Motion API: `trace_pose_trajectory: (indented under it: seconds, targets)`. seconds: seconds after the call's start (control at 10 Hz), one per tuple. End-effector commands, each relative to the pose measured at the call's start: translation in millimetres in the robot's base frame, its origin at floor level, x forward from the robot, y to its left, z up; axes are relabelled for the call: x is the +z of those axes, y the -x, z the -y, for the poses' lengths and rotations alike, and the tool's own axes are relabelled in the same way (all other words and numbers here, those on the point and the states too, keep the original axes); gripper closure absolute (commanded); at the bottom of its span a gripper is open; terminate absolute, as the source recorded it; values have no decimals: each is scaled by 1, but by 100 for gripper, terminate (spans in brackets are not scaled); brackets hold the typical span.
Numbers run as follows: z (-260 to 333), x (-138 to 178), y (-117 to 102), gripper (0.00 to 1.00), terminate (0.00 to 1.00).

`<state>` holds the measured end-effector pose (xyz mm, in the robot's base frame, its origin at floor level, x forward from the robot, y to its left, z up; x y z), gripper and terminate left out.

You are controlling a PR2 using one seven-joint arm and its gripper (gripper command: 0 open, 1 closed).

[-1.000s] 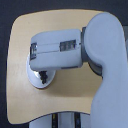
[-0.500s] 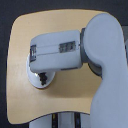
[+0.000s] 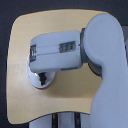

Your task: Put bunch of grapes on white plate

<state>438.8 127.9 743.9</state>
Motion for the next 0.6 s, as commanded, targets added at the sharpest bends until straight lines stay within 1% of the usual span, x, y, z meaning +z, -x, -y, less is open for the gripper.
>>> trace_pose_trajectory:
  seconds: [0.0, 0.3, 0.4, 0.5]
  targets:
    - [1, 10, -6, 100, 0]
    - [5, 18, -5, 100, 0]
    - [5, 20, -4, 0, 0]
    - [4, 22, -3, 0, 0]
